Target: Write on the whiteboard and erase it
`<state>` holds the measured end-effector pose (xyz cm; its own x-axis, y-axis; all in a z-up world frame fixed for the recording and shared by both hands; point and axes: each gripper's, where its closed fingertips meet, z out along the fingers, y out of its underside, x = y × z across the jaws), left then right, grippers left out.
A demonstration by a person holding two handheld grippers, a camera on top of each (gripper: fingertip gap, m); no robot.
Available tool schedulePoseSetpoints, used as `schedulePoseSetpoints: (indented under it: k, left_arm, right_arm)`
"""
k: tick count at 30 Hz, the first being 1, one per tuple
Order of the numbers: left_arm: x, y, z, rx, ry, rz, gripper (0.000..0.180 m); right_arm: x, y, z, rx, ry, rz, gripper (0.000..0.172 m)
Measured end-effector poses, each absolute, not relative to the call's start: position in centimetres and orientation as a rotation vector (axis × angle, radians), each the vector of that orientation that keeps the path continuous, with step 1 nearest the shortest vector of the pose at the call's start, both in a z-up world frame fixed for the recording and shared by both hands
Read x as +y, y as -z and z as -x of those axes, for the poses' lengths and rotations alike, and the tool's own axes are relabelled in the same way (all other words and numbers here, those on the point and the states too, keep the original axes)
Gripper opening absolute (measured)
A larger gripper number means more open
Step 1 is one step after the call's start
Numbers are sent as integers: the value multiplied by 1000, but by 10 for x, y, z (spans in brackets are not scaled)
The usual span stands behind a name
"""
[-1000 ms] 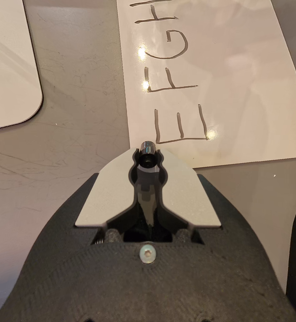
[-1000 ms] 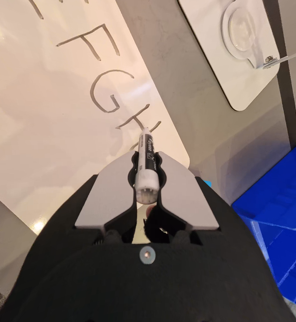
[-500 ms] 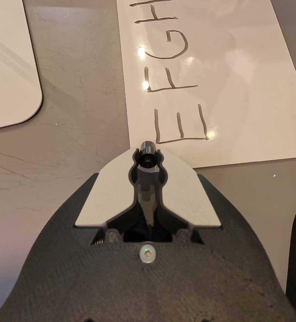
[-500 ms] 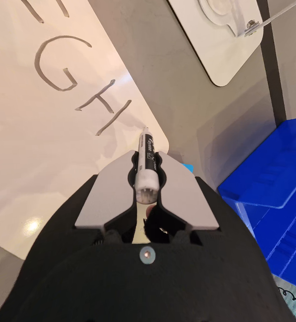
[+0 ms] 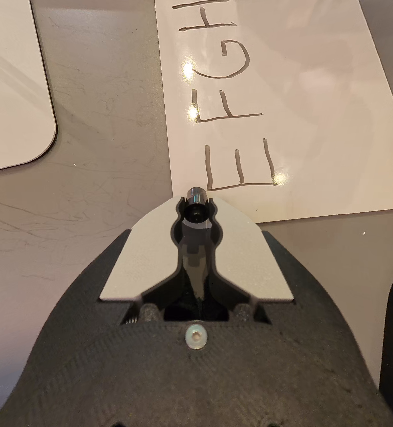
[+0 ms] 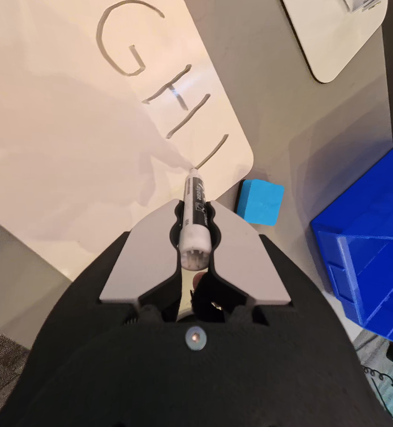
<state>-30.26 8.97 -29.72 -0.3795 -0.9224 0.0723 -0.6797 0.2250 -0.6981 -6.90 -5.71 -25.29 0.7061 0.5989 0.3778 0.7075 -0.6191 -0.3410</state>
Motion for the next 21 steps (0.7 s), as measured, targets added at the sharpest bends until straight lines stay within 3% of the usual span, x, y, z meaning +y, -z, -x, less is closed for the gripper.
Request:
schedulePoseSetpoints:
  k: [21]
  left_arm:
    - [90, 298, 303, 2148, 940, 1486, 19]
  right_arm:
    - [-5, 255, 78, -1009, 311, 2376, 20]
